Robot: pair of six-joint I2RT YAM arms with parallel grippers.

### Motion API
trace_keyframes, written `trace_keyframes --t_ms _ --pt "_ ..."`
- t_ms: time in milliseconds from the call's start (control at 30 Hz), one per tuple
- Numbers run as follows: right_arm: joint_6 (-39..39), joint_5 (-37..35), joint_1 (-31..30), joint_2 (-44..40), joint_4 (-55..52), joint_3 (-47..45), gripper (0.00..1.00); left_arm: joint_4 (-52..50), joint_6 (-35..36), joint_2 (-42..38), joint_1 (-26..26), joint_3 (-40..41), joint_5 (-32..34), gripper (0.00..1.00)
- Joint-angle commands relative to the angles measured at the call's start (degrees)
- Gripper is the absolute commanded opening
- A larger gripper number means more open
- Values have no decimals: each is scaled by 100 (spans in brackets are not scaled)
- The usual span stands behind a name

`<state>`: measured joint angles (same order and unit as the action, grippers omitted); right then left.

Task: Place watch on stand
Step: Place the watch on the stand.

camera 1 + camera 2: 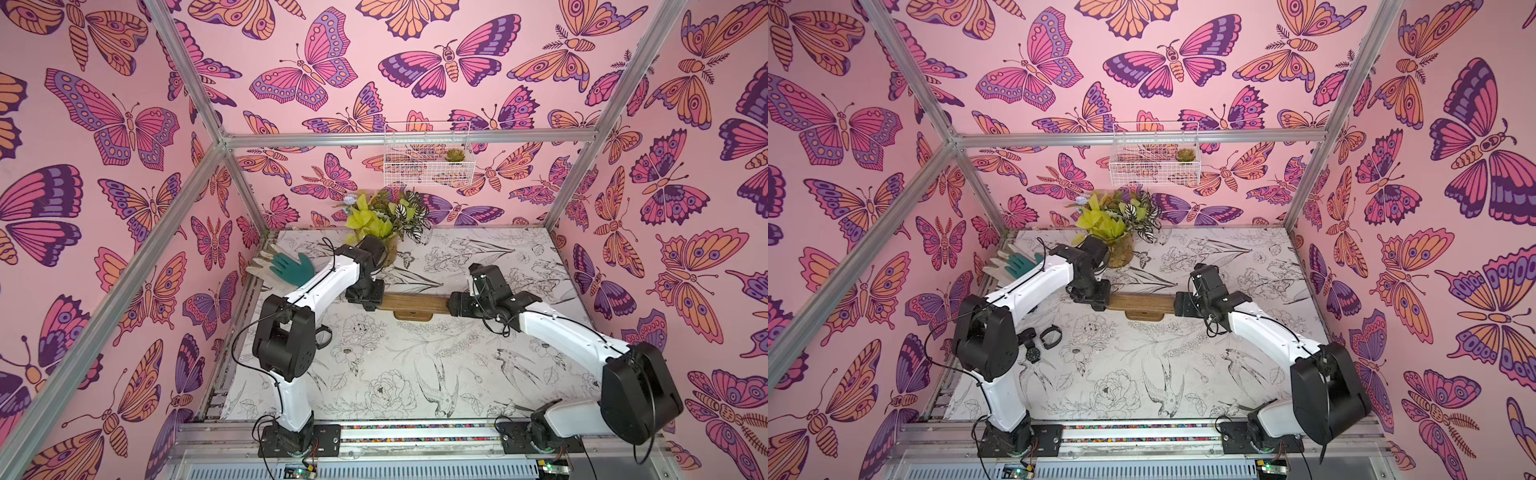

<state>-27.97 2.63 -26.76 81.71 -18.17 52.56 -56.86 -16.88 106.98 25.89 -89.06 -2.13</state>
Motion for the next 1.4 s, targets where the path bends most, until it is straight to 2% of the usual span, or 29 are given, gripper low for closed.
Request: trace_keyframes --t_ms 0,300,767,867,1067,1167,1367 --pt "93 200 29 179 113 200 85 -126 101 114 72 -143 -107 25" --pt "56 661 22 538 391 246 78 -191 167 305 308 -322 -165 25" --pt "54 884 -74 768 510 299 68 -299 163 639 651 -663 -279 30" --pt "59 853 -131 798 499 325 66 -308 153 685 710 -709 -288 38" --pt "61 805 -144 794 490 326 65 -307 148 676 742 -710 -297 48" --pt "59 806 -146 796 495 326 64 -300 133 618 771 -692 -289 59" --pt "76 796 -148 771 481 309 62 -295 89 442 791 -666 -210 69"
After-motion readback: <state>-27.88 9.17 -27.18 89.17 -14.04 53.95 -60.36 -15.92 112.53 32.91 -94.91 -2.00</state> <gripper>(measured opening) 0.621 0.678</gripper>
